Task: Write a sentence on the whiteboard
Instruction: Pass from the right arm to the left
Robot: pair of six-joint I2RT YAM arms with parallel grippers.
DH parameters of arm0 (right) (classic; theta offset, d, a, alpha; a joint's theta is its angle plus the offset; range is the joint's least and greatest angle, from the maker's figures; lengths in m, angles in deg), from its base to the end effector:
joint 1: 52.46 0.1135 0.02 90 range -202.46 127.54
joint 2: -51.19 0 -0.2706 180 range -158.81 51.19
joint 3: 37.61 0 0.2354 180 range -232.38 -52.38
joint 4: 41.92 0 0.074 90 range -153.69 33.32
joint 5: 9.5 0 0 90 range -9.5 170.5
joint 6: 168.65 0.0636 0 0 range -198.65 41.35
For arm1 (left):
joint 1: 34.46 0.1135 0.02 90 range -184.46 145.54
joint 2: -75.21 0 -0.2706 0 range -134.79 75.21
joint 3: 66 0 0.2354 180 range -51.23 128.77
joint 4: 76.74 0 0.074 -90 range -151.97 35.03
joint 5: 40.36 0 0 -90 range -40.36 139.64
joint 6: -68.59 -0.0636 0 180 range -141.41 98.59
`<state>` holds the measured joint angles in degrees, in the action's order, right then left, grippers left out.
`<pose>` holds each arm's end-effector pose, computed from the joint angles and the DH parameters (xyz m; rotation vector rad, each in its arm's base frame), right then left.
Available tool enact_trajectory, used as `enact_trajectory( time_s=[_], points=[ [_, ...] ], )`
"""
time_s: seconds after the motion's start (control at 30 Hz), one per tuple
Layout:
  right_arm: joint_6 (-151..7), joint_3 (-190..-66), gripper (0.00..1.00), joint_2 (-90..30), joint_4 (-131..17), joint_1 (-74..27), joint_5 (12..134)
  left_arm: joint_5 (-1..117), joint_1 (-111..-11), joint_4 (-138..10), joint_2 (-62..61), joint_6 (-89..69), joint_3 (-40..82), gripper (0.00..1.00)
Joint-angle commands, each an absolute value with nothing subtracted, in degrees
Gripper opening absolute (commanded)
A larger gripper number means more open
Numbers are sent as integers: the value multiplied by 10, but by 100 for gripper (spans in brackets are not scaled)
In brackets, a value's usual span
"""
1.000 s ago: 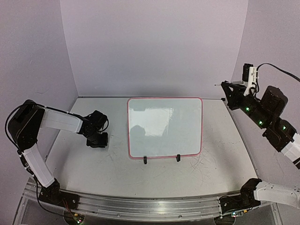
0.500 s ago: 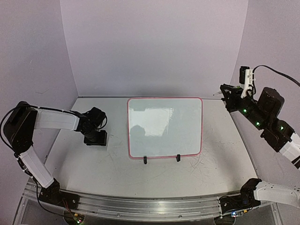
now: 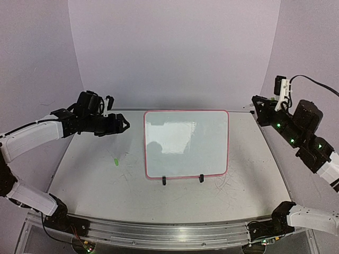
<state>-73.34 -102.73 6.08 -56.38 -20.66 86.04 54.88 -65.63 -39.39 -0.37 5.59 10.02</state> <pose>0.1621 0.0933 0.3990 -0.2638 1.4672 0.4537 0.2518 -0.1591 0.2949 0.1358 2.2891 -0.6484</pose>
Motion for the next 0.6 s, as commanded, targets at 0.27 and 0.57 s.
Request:
enact_trajectory(
  time_s=[0.27, 0.57],
  points=[
    [-661, -1006, 0, -30, -435, -206, 481, 882, -662, -725, 79, 86, 17, 83],
    [-545, -1014, 0, -171, -246, -148, 300, 919, -774, -825, 2, 104, 54, 82]
  ],
)
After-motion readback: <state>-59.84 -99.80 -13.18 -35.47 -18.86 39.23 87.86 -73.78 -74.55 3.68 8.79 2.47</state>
